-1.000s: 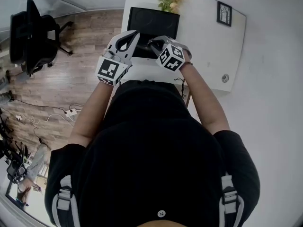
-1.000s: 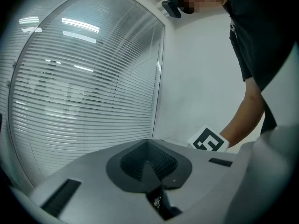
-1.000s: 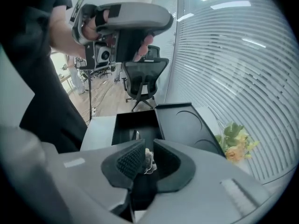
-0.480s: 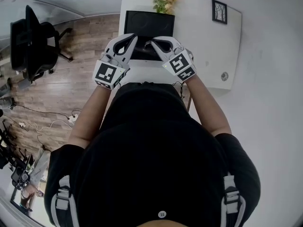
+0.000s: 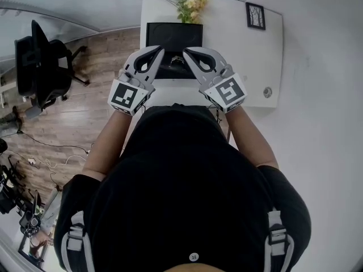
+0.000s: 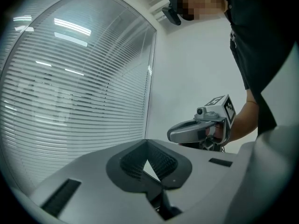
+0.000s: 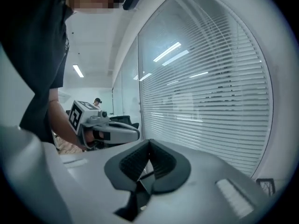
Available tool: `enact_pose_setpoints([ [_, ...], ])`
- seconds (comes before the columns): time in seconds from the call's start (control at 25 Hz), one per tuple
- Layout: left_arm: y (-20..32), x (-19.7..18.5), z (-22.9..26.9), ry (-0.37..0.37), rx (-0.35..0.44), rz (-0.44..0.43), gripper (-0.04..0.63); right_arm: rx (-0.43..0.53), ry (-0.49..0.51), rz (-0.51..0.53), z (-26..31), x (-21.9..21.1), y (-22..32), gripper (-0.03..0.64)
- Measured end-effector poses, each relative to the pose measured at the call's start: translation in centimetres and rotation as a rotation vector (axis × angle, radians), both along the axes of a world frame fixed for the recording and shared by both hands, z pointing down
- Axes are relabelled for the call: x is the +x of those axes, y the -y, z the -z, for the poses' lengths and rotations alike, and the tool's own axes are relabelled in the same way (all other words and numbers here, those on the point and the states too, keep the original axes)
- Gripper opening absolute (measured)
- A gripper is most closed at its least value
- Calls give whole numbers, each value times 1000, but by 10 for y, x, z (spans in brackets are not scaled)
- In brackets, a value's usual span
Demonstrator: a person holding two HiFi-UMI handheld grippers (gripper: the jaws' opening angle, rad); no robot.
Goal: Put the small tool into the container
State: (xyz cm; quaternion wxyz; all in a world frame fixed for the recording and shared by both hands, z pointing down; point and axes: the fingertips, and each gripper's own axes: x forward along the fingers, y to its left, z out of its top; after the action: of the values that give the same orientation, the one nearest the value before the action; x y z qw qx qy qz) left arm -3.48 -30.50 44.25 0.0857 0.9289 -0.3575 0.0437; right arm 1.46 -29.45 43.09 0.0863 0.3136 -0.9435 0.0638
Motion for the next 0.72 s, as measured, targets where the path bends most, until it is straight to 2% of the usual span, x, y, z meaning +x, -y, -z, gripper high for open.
enact_pose_setpoints([
  [0.08,-1,4,9,-10,7,-18,8,13,35,-11,12,2,-2,11],
  [0.36,-4,14,30,-5,55,-45,8,30,66,-46,25,18,-2,11],
  [0.72,-5,13,29,0,56,-50,8,50,73,-69,30,23,-1,11],
])
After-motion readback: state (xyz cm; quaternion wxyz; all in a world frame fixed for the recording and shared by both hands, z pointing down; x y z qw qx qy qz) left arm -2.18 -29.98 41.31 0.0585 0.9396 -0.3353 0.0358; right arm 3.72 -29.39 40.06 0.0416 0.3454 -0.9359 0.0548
